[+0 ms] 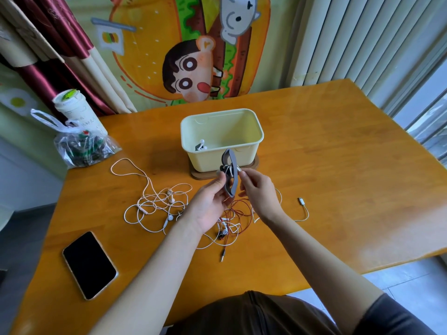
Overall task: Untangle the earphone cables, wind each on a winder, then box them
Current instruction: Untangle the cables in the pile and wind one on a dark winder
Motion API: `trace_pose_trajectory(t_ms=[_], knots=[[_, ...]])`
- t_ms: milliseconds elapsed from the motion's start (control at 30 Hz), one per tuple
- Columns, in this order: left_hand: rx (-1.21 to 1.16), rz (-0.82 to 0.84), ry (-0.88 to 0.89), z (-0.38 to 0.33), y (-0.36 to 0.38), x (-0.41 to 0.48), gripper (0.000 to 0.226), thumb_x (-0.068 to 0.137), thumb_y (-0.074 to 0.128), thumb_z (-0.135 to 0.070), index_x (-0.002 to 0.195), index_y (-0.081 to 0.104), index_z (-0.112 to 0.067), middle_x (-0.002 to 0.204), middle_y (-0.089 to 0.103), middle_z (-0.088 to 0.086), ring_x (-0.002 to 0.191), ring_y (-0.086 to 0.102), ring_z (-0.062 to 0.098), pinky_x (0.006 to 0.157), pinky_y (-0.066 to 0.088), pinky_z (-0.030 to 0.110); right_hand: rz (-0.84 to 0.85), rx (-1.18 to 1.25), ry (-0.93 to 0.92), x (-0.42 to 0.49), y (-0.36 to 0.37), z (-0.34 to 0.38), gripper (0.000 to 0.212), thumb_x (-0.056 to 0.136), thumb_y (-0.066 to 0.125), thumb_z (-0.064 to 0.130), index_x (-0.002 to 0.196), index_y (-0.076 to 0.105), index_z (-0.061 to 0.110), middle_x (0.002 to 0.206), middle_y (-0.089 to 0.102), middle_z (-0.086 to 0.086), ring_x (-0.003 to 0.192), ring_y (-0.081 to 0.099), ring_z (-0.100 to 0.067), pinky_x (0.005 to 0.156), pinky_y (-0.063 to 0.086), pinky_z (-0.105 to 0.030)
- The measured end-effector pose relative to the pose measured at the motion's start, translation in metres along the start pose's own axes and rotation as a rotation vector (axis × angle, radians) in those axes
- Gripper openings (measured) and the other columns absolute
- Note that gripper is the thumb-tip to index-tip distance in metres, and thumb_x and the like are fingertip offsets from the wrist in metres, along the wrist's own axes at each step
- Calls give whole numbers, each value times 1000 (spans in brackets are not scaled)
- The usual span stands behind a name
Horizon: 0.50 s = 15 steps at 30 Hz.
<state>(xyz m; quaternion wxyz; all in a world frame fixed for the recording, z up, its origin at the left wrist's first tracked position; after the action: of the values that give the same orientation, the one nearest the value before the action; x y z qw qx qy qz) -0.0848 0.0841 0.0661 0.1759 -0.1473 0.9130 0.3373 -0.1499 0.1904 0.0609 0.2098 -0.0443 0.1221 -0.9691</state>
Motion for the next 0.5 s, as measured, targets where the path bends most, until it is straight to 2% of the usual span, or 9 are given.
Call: trace_pose_trajectory(t_ms=[133, 200, 267, 367, 500], knots=[[-33, -16, 5, 0, 3, 1, 30, 99, 41, -31, 111, 63, -15, 95, 72, 1, 92, 61, 13, 77, 42, 24, 25, 47, 78, -1, 6, -3, 22, 98, 49, 22, 94, 71, 20, 70, 63, -2, 63, 56, -9, 58, 49, -22], [-50, -53, 7, 1, 4, 3, 31, 98, 42, -34, 112, 61, -14, 97, 68, 2, 91, 59, 12, 74, 42, 23, 44, -57, 76, -4, 9, -3, 24, 97, 49, 21, 91, 72, 18, 69, 64, 2, 61, 56, -7, 57, 47, -18], [-52, -108, 37, 1, 4, 5, 23, 97, 45, -32, 104, 61, -17, 89, 63, -1, 82, 55, 10, 70, 39, 23, 75, -246, 16, -9, 13, -3, 25, 97, 48, 15, 83, 69, 14, 66, 58, 4, 59, 50, -10, 51, 35, -13], [-37, -203, 91, 2, -2, 10, 13, 95, 52, -27, 93, 62, -20, 79, 57, -4, 73, 49, 9, 68, 34, 24, 99, -432, -93, -13, 20, -2, 22, 97, 47, 11, 88, 66, 4, 74, 54, -3, 65, 45, -20, 53, 29, -17], [-1, -336, 134, 1, -7, 9, 7, 92, 58, -20, 90, 64, -17, 76, 57, -2, 72, 47, 11, 67, 35, 23, 86, -515, -167, -14, 18, 1, 23, 97, 46, 12, 86, 65, 8, 65, 39, 6, 56, 37, -7, 51, 28, -14]])
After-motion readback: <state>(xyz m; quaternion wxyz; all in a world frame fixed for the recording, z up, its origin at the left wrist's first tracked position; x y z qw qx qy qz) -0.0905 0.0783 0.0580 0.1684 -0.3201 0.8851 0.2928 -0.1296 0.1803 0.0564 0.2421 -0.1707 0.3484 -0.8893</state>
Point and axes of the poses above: each hand's wrist, its own x-axis towards the middle knuckle, its own y-axis out of the palm, z = x × y, the point moved 2 cm from there along x, towards the middle knuckle
